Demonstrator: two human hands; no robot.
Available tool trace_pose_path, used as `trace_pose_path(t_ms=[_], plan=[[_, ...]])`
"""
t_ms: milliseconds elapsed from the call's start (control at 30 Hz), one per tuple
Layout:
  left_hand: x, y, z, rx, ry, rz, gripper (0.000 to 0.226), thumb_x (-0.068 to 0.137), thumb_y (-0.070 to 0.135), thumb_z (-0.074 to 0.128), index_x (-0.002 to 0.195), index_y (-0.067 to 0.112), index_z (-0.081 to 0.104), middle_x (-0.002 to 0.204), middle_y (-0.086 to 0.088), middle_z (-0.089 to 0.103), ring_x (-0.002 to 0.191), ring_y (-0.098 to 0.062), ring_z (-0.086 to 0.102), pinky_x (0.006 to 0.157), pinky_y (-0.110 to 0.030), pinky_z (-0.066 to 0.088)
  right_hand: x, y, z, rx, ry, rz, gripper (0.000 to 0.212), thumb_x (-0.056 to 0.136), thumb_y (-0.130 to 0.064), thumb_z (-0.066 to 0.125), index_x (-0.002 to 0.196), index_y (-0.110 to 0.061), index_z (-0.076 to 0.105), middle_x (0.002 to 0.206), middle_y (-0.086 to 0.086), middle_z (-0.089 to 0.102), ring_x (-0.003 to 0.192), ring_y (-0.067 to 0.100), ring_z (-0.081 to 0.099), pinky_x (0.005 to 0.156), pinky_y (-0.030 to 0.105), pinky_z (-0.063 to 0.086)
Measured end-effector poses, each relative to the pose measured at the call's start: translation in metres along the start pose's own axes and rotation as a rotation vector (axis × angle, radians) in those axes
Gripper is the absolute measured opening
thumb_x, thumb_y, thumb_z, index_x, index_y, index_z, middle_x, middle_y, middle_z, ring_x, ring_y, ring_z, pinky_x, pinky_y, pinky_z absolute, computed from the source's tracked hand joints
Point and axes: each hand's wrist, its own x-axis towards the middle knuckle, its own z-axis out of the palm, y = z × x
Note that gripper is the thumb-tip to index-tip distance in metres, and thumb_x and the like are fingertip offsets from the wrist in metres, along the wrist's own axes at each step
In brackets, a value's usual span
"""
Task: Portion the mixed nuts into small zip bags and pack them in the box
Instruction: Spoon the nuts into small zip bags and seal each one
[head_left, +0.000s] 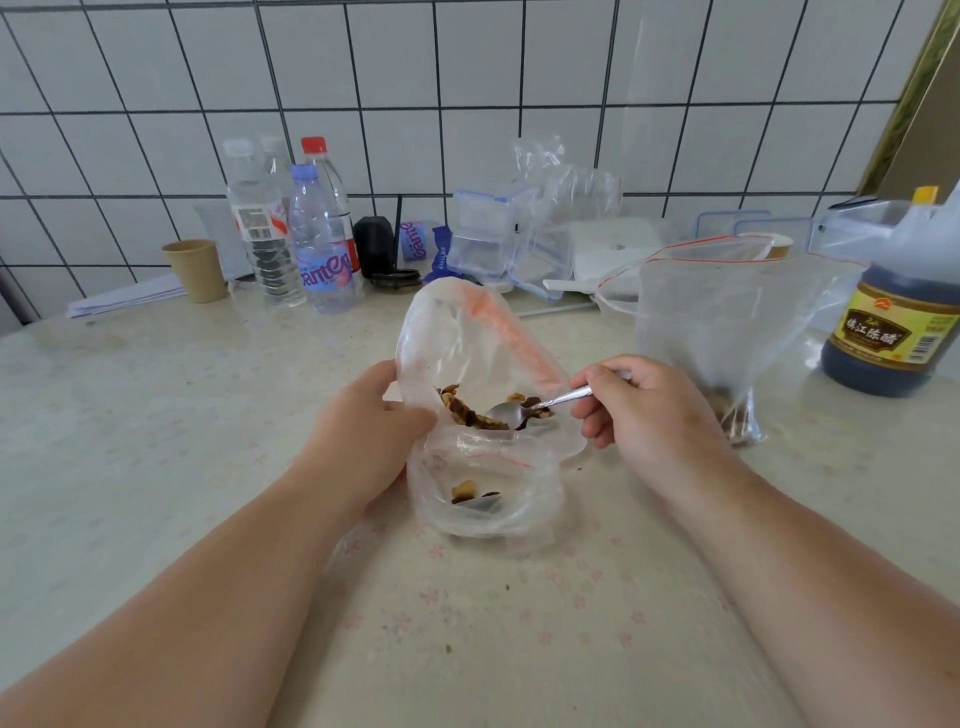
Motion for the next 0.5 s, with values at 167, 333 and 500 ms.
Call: trace_pose_path(t_ms=[167, 333, 500], plan=[[-0.001, 0.0, 0.0, 0.0, -0.072, 0.013, 0.031, 0.095, 0.018, 0.068, 0.115, 0.042, 0.067, 0.084, 0.012, 0.081, 0.071, -0.012, 0.078, 0.064, -0.033, 0.058, -0.002, -0.003, 0.01, 0.208, -0.037, 0.174, 0.027, 0.095, -0.003, 0.046, 0.081, -0.004, 0.069, 0.059, 0.004, 0.064, 0.044, 0.009, 0.055, 0.043, 0.021, 0.047], [-0.001, 0.001, -0.001, 0.052, -0.053, -0.017, 0.011, 0.091, 0.026, 0.07, 0.083, 0.03, 0.077, 0.07, 0.01, 0.073, 0.058, -0.008, 0.068, 0.06, -0.028, 0.052, -0.001, -0.006, 0.006, 0.396, 0.05, 0.329, 0.024, 0.096, -0.001, 0.046, 0.08, -0.001, 0.063, 0.053, 0.006, 0.061, 0.037, 0.007, 0.052, 0.036, 0.018, 0.043], [-0.003, 0.002, -0.001, 0.076, 0.01, -0.049, 0.018, 0.09, 0.024, 0.064, 0.091, 0.036, 0.077, 0.073, 0.004, 0.078, 0.063, -0.02, 0.074, 0.059, -0.032, 0.057, 0.001, -0.008, -0.001, 0.514, 0.085, 0.406, 0.025, 0.097, -0.005, 0.046, 0.08, -0.004, 0.063, 0.047, 0.001, 0.06, 0.036, 0.005, 0.052, 0.036, 0.016, 0.043]])
